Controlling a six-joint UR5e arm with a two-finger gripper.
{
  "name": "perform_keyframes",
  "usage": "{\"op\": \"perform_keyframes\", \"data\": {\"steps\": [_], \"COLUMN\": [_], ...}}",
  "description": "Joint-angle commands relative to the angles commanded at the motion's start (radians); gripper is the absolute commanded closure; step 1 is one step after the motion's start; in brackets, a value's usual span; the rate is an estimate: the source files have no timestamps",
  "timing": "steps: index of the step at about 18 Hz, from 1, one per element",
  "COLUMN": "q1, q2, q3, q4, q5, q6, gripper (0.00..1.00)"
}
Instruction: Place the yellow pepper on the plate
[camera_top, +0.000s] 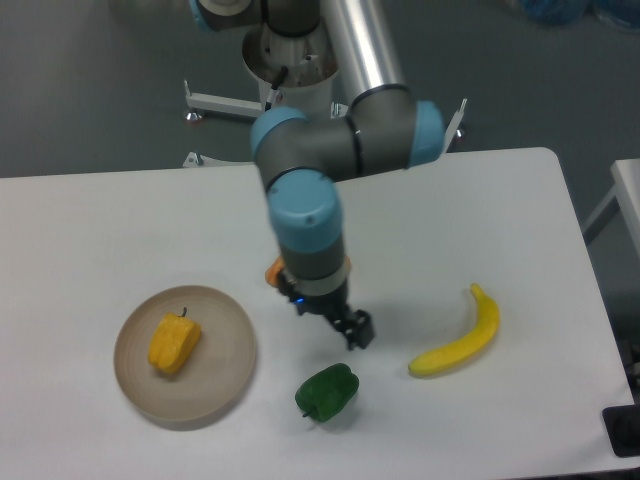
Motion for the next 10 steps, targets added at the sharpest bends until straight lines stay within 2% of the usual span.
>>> {"op": "perform_keyframes", "data": {"steps": [10], "q1": [0.026], "q2": [-0.002], "q3": [0.003], "q4": [0.026], "q5": [-0.002], "q6": [0.039], "gripper": [0.0]}}
